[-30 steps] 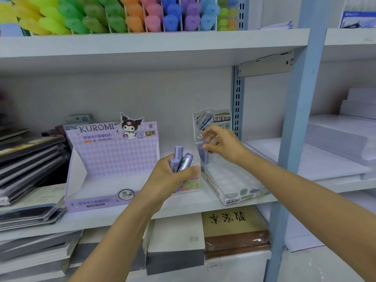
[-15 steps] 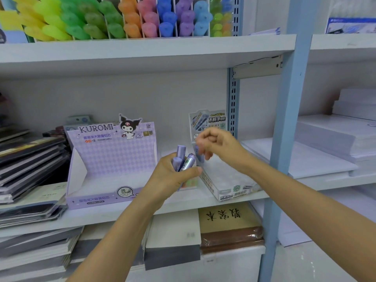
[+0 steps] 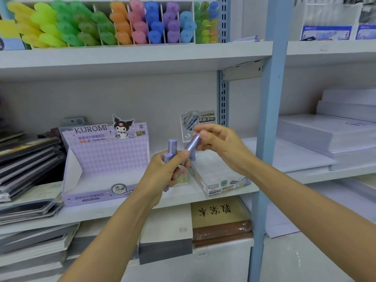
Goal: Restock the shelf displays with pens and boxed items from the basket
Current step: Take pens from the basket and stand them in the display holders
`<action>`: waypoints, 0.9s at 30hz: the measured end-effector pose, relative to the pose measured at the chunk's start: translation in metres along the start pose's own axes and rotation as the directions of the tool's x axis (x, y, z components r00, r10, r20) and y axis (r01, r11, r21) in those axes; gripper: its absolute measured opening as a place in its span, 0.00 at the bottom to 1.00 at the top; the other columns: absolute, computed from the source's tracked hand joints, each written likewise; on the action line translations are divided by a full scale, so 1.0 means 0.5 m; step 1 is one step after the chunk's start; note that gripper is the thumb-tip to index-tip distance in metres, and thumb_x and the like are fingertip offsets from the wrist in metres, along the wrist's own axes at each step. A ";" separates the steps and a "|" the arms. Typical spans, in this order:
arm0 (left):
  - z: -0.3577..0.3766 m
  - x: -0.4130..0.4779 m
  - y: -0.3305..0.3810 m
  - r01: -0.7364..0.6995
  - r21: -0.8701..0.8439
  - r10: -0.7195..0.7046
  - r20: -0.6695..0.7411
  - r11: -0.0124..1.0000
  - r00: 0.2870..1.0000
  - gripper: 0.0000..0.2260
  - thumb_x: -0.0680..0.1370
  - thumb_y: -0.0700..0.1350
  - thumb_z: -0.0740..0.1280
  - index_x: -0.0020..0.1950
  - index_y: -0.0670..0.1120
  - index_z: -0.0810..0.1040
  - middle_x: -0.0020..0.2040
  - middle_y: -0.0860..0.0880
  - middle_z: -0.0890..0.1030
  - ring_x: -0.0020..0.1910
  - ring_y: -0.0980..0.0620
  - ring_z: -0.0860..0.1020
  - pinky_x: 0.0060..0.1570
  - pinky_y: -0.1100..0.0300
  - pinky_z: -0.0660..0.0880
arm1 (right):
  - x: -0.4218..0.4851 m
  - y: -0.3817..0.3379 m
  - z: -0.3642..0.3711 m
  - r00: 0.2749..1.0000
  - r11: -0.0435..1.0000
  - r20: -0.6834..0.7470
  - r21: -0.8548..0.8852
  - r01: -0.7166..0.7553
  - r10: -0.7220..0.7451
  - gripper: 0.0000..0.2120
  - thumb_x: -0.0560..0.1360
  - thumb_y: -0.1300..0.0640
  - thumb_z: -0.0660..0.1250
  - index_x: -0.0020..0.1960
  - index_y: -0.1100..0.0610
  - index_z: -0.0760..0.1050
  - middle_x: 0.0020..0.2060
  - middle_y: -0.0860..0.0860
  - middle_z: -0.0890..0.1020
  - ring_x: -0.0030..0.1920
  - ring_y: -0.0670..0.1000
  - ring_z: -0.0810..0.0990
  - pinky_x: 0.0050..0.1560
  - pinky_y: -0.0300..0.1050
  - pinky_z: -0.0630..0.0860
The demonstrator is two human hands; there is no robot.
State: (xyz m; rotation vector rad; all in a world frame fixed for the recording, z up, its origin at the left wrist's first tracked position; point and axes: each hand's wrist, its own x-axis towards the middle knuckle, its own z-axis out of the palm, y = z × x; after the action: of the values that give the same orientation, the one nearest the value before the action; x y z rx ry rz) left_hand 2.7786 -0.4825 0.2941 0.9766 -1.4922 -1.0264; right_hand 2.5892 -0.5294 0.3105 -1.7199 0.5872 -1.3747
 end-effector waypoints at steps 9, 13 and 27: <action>-0.009 0.012 -0.001 0.138 -0.102 -0.131 0.069 0.985 0.989 0.10 0.77 0.53 0.67 0.47 0.48 0.84 0.38 0.46 0.82 0.23 0.55 0.63 0.22 0.65 0.54 | 0.017 -0.006 -0.032 0.986 0.995 -0.158 -0.088 0.049 -0.062 0.10 0.78 0.65 0.65 0.59 0.60 0.77 0.50 0.54 0.82 0.48 0.48 0.81 0.46 0.38 0.77; -0.018 0.021 -0.001 0.105 -0.213 -0.106 0.004 0.971 0.994 0.09 0.81 0.44 0.63 0.59 0.43 0.74 0.32 0.47 0.80 0.22 0.55 0.68 0.18 0.68 0.59 | 0.048 0.007 -0.054 0.987 0.905 -0.144 -0.426 0.008 -0.076 0.10 0.78 0.67 0.65 0.58 0.61 0.77 0.50 0.57 0.81 0.49 0.51 0.79 0.49 0.38 0.78; -0.026 0.013 -0.031 0.001 -0.053 -0.001 0.006 0.999 1.000 0.06 0.78 0.43 0.67 0.55 0.47 0.80 0.30 0.52 0.80 0.23 0.57 0.73 0.19 0.67 0.63 | 0.093 0.068 -0.040 0.988 0.690 0.141 -0.722 0.054 0.070 0.11 0.77 0.66 0.67 0.58 0.59 0.79 0.51 0.52 0.81 0.51 0.49 0.80 0.55 0.35 0.76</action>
State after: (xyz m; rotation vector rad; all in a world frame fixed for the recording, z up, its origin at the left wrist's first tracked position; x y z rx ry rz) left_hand 2.7915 -0.4949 0.2826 0.9377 -1.4623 -1.0655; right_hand 2.5881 -0.5901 0.3092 -2.4202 1.1605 -1.0258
